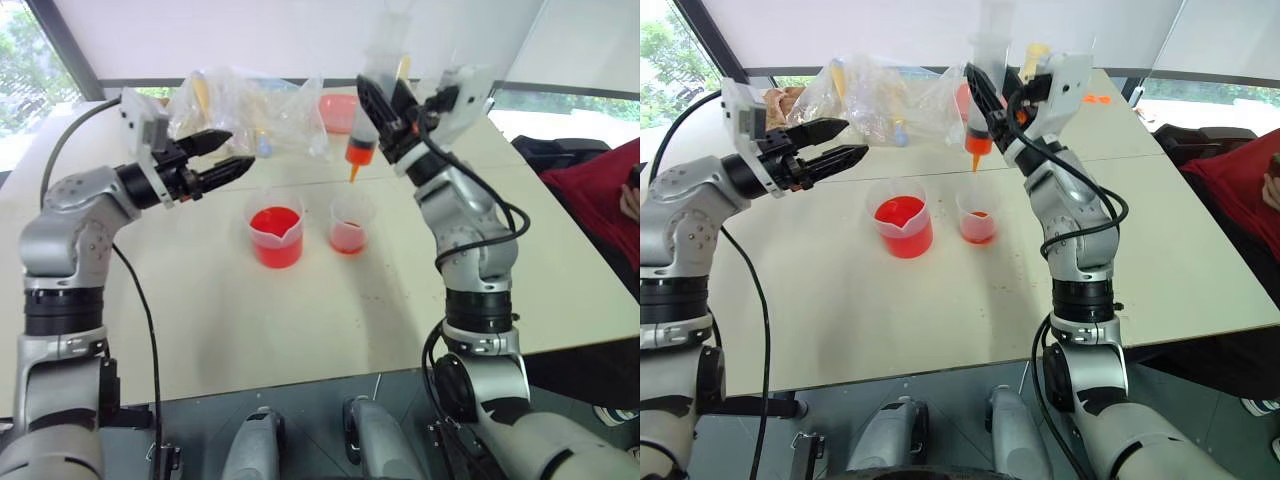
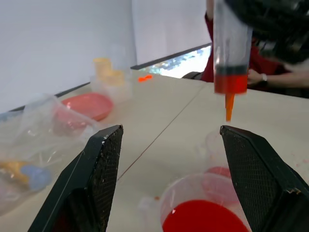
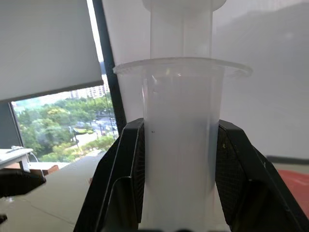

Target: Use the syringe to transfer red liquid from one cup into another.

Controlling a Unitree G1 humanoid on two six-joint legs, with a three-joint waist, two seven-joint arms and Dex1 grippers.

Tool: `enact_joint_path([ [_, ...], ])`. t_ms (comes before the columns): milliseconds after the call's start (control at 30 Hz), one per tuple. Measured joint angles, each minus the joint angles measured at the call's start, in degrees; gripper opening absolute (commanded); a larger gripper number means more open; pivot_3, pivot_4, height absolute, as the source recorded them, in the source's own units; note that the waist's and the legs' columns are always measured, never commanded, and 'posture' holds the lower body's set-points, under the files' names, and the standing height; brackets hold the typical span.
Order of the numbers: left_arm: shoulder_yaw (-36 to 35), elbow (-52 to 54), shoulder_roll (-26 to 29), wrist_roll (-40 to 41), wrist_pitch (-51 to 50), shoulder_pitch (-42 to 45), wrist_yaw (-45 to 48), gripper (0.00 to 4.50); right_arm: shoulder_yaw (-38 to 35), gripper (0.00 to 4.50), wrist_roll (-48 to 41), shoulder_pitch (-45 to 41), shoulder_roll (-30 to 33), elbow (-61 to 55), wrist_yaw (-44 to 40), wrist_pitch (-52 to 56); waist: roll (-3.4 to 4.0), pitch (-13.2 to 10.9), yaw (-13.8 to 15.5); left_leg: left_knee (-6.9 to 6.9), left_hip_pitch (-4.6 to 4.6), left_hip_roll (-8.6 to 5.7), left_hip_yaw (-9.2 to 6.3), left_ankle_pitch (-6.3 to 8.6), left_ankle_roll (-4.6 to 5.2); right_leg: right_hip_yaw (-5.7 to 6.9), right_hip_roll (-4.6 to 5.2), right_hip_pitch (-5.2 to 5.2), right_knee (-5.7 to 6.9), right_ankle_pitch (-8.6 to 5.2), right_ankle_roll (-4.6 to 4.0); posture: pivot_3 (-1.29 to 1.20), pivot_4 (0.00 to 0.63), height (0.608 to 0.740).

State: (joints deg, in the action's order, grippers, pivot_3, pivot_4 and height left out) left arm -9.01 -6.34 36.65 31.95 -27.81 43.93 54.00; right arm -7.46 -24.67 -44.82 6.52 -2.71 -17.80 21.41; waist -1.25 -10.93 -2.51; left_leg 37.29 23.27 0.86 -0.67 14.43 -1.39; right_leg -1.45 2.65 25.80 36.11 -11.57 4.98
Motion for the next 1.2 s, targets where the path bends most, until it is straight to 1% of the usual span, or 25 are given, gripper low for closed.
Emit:
enact_joint_path([
  [67,1.5,-2.0,-2.1,-1.0,1.6,2.6,0.3,3.36,0.4,1.38,0.2,0.5,-0.3,0.0,0.5,0.1,0.00,0.0,0.0,0.02,0.01,0.00,0.01,0.00,0.00,0.00,0.01,0.00,0.00,0.00,0.00,0.00,0.150,0.740],
  [200,4.7,-9.3,-8.8,-5.3,9.1,11.4,-0.3,3.36,2.0,1.38,1.0,1.8,-2.0,0.5,1.0,-0.7,-0.01,0.0,0.5,0.08,0.05,-0.03,0.01,0.00,0.00,0.00,0.02,-0.02,-0.05,0.00,0.01,0.00,0.150,0.740],
  [300,5.7,-13.6,-12.2,-5.8,12.5,16.1,1.3,3.36,2.8,1.38,2.0,2.7,-2.3,1.0,1.0,-1.5,-0.01,0.0,0.3,0.06,0.06,-0.03,0.02,0.00,0.00,0.00,0.01,-0.02,-0.05,0.00,0.01,0.00,0.150,0.740],
  [433,5.8,-21.1,-14.8,-7.6,18.0,22.3,2.2,3.36,2.7,1.38,3.4,4.5,-0.8,1.1,1.2,-2.3,-0.01,0.0,0.3,0.07,0.05,-0.03,0.02,0.00,0.01,-0.01,0.01,-0.02,-0.06,0.00,0.01,0.00,0.150,0.740],
  [567,6.1,-29.1,-17.6,-10.6,23.7,26.4,1.5,3.36,3.0,1.38,4.8,6.4,0.2,0.6,1.2,-2.4,-0.01,0.0,0.1,0.06,0.04,-0.03,0.02,0.00,0.01,-0.01,0.00,-0.02,-0.05,0.00,0.01,0.00,0.150,0.740],
  [700,6.1,-34.2,-19.4,-12.3,26.9,27.9,2.0,3.36,3.9,1.38,6.0,7.1,0.6,0.1,1.2,-2.4,0.00,0.0,0.0,0.04,0.03,-0.03,0.01,0.00,0.01,-0.01,-0.02,-0.01,-0.06,0.00,0.02,0.00,0.150,0.740],
  [867,6.4,-38.1,-21.0,-15.0,30.7,29.0,2.1,3.36,5.2,1.38,7.3,8.5,0.7,0.0,1.1,-3.1,0.00,0.0,0.1,0.05,0.05,-0.03,0.01,0.00,0.01,-0.01,-0.01,-0.01,-0.06,0.00,0.02,0.00,0.150,0.740],
  [1000,6.7,-42.8,-22.0,-17.7,32.7,30.6,-0.2,3.36,5.4,1.38,7.7,8.7,0.7,-0.1,1.2,-3.1,-0.01,0.0,0.2,0.06,0.06,-0.04,0.01,0.00,0.01,-0.01,-0.01,-0.01,-0.06,-0.01,0.02,0.00,0.150,0.740],
  [1200,8.6,-48.0,-22.5,-22.8,38.2,33.7,-2.8,3.36,5.8,1.38,8.8,9.2,1.3,-0.1,1.1,-3.1,-0.02,0.0,0.2,0.05,0.05,-0.04,0.01,0.00,0.02,-0.01,-0.01,-0.01,-0.07,-0.01,0.03,0.00,0.150,0.740],
])
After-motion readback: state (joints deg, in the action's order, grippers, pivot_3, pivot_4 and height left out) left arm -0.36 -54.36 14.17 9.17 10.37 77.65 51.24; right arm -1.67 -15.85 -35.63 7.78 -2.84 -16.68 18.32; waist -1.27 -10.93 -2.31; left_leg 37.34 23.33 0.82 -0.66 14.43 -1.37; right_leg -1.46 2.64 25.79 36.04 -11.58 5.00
